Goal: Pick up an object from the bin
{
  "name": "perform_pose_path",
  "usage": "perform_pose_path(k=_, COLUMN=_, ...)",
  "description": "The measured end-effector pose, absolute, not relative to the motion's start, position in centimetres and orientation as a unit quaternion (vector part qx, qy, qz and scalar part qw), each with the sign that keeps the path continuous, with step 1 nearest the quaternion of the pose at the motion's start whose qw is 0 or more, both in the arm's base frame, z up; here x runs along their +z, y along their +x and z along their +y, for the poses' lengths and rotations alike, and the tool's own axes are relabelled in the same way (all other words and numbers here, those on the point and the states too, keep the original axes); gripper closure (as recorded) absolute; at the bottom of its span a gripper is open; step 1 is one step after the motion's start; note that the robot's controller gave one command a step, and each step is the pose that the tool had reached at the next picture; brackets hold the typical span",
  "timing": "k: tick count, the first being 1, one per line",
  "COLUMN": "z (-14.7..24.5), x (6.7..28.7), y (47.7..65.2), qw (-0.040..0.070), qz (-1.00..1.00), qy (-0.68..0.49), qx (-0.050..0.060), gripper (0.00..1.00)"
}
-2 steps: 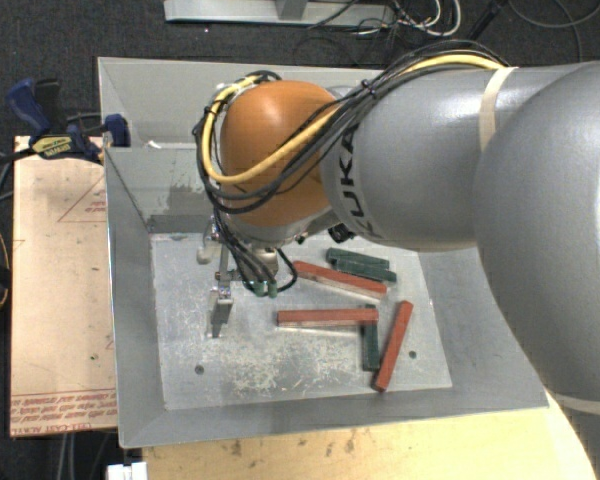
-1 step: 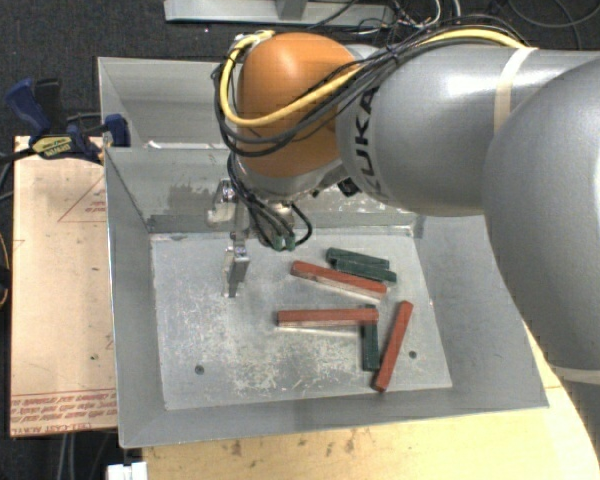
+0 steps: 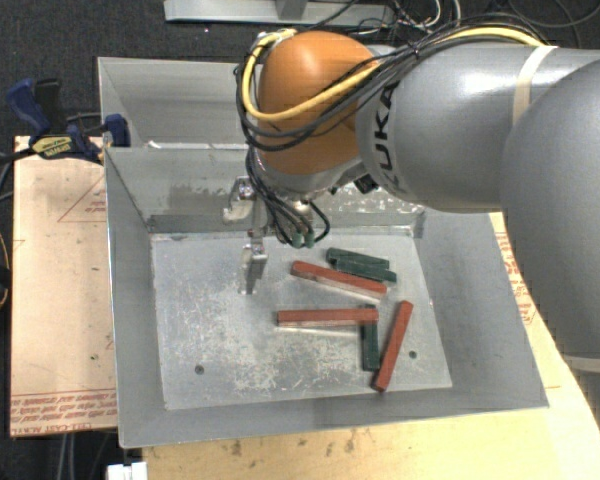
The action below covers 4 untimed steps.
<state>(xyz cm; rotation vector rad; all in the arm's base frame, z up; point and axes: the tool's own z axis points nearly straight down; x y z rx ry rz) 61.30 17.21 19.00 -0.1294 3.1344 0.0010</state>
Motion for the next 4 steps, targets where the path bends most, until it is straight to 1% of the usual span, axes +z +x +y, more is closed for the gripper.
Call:
perform_pose_path(k=1, z=13.4, x=16.4, y=58.9, qw=0.002, qz=0.993, qy=-0.117, qx=0.001, gripper=0.00)
perform_pose_path(k=2, z=10.1, x=11.1, y=58.4, qw=0.003, qz=0.977, qy=-0.213, qx=0.000, gripper=0.00)
perform_pose_path(k=3, z=7.7, x=8.7, y=59.4, qw=-0.004, qz=0.976, qy=-0.218, qx=0.002, gripper=0.00)
perform_pose_path(k=4, z=6.2, x=7.9, y=57.8, qw=0.010, qz=0.924, qy=-0.383, qx=0.001, gripper=1.00)
